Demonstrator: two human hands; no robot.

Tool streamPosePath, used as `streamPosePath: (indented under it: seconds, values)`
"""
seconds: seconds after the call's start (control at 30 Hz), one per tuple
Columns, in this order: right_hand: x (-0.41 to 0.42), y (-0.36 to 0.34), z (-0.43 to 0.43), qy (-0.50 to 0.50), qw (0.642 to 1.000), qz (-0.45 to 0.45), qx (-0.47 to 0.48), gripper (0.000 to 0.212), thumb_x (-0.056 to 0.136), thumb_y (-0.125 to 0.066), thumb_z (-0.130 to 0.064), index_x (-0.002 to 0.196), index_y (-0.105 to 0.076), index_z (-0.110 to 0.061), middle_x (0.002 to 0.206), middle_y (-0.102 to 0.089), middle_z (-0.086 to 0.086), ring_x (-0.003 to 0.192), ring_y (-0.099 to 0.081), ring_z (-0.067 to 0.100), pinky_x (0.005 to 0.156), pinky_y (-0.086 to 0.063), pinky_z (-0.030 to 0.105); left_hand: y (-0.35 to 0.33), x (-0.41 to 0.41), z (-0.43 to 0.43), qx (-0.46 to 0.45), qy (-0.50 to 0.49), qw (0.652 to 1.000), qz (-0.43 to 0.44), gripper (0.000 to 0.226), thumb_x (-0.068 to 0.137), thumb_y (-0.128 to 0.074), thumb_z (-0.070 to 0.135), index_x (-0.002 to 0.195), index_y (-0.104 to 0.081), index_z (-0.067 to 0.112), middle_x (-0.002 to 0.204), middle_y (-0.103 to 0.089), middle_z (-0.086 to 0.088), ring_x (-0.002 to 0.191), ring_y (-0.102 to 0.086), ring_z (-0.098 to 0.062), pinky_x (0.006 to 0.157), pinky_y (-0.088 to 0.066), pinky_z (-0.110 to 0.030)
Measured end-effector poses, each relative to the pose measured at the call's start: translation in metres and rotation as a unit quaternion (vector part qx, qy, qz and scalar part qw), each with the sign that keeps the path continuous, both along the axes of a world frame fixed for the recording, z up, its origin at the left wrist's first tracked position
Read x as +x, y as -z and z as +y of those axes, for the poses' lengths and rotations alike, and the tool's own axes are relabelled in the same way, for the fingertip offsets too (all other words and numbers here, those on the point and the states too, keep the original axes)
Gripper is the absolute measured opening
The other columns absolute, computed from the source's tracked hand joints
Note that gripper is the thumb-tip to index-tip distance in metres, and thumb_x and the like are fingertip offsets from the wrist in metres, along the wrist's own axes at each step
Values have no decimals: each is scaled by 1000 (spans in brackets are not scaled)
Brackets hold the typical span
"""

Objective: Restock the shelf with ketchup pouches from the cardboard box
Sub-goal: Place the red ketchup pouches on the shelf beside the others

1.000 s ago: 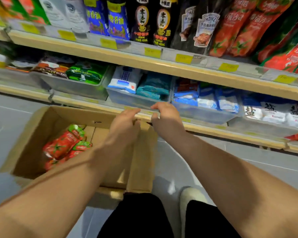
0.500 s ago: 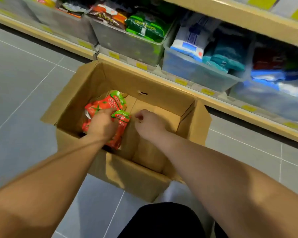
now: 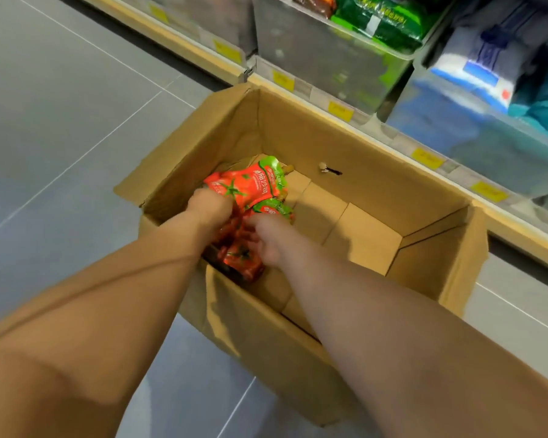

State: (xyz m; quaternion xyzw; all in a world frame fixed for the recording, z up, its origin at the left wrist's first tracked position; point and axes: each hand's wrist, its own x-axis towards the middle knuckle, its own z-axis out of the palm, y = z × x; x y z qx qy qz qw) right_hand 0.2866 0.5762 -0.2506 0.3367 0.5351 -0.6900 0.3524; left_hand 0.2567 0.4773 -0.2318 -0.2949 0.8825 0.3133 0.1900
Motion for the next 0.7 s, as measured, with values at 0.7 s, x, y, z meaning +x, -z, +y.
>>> streamPosePath:
  seconds: [0.7]
  values:
    - [-30, 18, -7, 96, 992, -17, -84, 24, 92, -56, -19, 115, -54, -11, 94, -61, 9, 88, -62, 26, 80, -50, 41, 7, -7, -5, 247, -135, 958, -55, 32, 84, -61, 43, 70, -53, 14, 66, -51, -4, 54, -45, -16, 51, -36, -23]
